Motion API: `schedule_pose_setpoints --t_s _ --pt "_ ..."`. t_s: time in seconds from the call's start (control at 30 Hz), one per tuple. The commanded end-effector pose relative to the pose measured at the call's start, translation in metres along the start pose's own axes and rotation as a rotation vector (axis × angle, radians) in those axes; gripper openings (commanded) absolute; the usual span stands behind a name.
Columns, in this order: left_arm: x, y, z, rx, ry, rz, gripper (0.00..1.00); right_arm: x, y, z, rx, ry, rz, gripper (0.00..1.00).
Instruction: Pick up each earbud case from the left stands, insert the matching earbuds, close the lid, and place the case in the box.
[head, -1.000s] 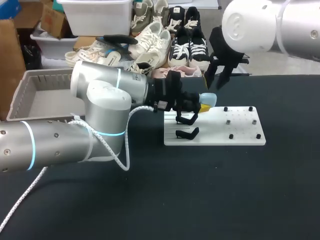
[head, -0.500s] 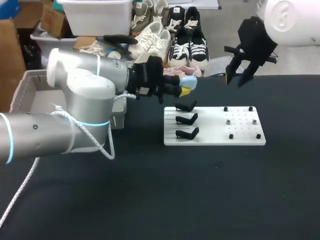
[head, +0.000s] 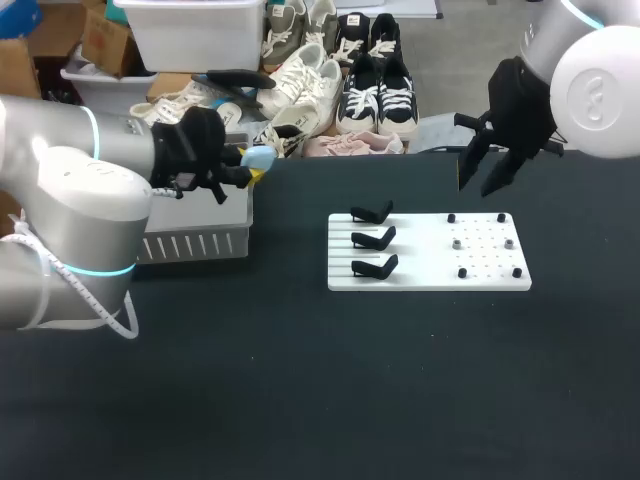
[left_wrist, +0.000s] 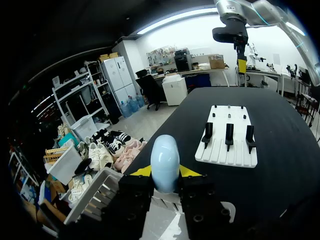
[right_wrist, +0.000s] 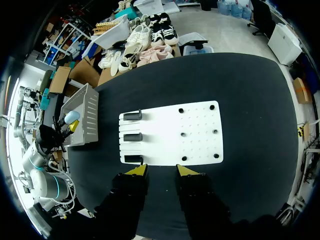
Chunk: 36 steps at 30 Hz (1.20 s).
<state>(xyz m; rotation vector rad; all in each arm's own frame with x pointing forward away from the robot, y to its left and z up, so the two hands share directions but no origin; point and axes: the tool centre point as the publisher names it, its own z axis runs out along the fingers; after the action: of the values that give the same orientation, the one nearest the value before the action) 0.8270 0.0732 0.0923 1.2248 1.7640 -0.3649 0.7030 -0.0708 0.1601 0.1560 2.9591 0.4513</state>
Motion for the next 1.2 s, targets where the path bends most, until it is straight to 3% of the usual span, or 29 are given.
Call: schedule_pose_setpoints --t_s 0.03,0.43,0.47,0.53,0.57,0.6,0.7,0.87,1.0,1.03,1.1,1.13,1.2 --pt "0.029 0.012 -0.053 -0.006 0.018 -0.026 0.0 0.012 0.0 -0.005 0.007 -0.153 0.022 0.32" --pt "0.094 0.042 -0.033 0.038 0.089 -0.151 0.0 0.043 -0.003 -0.008 0.029 -0.162 0.09 0.33" --pt "0.095 0.041 -0.033 0.043 0.092 -0.154 0.22 0.044 -0.003 -0.008 0.03 -0.163 0.092 0.33" --pt "0.096 0.041 -0.032 0.042 0.092 -0.168 0.92 0.046 -0.004 -0.009 0.032 -0.165 0.094 0.33" --pt "0.096 0.041 -0.032 0.043 0.09 -0.166 1.0 0.047 -0.004 -0.009 0.032 -0.166 0.094 0.33" --pt "0.094 0.041 -0.034 0.038 0.086 -0.165 1.0 0.048 -0.005 -0.01 0.032 -0.168 0.094 0.33" --pt "0.079 0.039 -0.044 0.004 0.04 -0.148 1.0 0.049 -0.007 -0.014 0.028 -0.182 0.087 0.34" --pt "0.025 0.026 -0.069 -0.065 -0.039 -0.081 1.0 0.048 -0.011 -0.027 0.029 -0.23 0.03 0.4" --pt "-0.028 -0.009 -0.078 -0.069 -0.091 -0.043 1.0 0.046 -0.02 -0.031 0.044 -0.246 -0.011 0.48" --pt "-0.039 -0.022 -0.076 -0.063 -0.101 -0.051 1.0 0.046 -0.023 -0.031 0.046 -0.247 -0.02 0.54" --pt "-0.059 -0.049 -0.068 -0.025 -0.111 -0.042 1.0 0.046 -0.028 -0.034 0.062 -0.248 -0.049 0.89" --pt "-0.066 -0.062 -0.062 0.003 -0.132 -0.049 1.0 0.047 -0.031 -0.036 0.072 -0.248 -0.06 1.0" --pt "-0.075 -0.085 -0.047 0.055 -0.138 -0.085 1.0 0.046 -0.035 -0.037 0.074 -0.252 -0.072 1.0"
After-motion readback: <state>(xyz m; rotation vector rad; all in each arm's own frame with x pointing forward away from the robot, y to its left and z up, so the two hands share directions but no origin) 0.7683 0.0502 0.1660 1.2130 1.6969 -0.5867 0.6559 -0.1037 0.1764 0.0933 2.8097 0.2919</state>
